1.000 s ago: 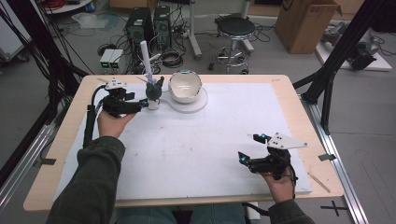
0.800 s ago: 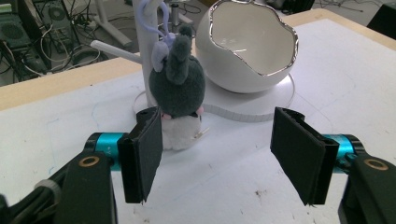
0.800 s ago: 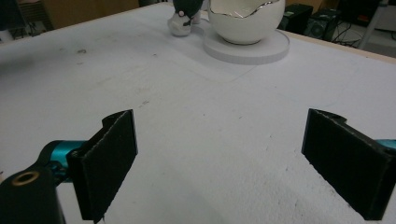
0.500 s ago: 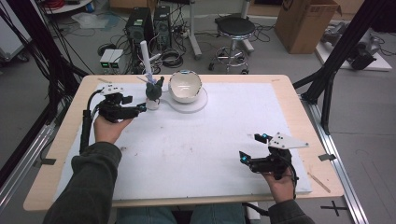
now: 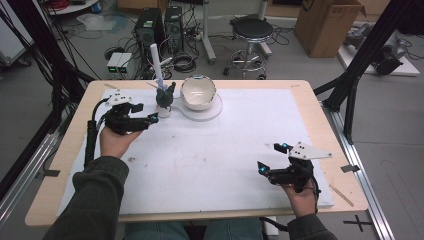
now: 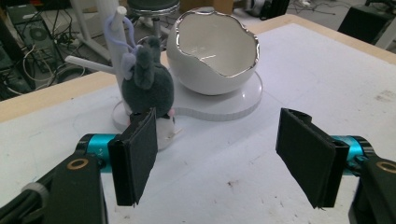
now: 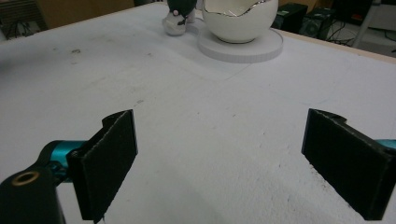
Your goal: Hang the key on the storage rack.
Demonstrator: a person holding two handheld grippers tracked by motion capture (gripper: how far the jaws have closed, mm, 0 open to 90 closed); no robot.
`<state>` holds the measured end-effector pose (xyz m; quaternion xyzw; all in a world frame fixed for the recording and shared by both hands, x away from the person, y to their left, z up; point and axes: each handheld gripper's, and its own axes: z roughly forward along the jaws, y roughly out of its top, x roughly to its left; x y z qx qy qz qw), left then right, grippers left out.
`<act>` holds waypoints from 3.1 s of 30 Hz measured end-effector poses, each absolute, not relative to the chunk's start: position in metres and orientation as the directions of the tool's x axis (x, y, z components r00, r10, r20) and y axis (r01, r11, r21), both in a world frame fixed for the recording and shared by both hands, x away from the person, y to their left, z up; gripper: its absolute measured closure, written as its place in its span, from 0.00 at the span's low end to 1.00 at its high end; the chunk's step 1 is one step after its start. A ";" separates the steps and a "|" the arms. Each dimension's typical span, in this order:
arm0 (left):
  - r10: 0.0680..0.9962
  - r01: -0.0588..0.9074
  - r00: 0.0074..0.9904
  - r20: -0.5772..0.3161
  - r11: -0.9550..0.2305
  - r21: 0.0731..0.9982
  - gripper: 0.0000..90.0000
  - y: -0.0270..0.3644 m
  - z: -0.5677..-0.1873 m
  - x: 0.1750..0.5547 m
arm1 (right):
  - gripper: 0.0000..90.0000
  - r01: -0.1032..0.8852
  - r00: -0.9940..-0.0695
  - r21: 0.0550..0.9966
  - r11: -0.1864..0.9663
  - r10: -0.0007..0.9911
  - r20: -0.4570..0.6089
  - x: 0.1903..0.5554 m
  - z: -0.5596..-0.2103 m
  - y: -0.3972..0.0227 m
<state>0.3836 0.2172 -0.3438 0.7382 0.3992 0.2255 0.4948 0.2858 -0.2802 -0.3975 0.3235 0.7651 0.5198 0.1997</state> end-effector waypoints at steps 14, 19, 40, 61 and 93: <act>0.793 0.347 0.605 -0.071 -0.182 0.920 0.26 0.225 -0.351 0.365 | 0.11 0.297 -0.708 0.921 0.253 0.705 0.034 0.286 -0.398 -0.278; 0.787 0.335 0.614 -0.057 -0.194 0.922 0.24 0.225 -0.350 0.357 | 0.11 0.297 -0.710 0.921 0.254 0.704 0.035 0.287 -0.398 -0.278; 0.773 0.306 0.633 -0.038 -0.204 0.930 0.21 0.228 -0.359 0.327 | 0.11 0.311 -0.694 0.918 0.244 0.719 0.044 0.289 -0.399 -0.282; 0.765 0.317 0.642 -0.053 -0.202 0.927 0.21 0.234 -0.375 0.302 | 0.11 0.322 -0.688 0.912 0.255 0.725 0.041 0.292 -0.400 -0.279; 0.764 0.314 0.644 -0.043 -0.213 0.925 0.21 0.246 -0.388 0.271 | 0.11 0.341 -0.692 0.900 0.272 0.721 0.044 0.294 -0.405 -0.276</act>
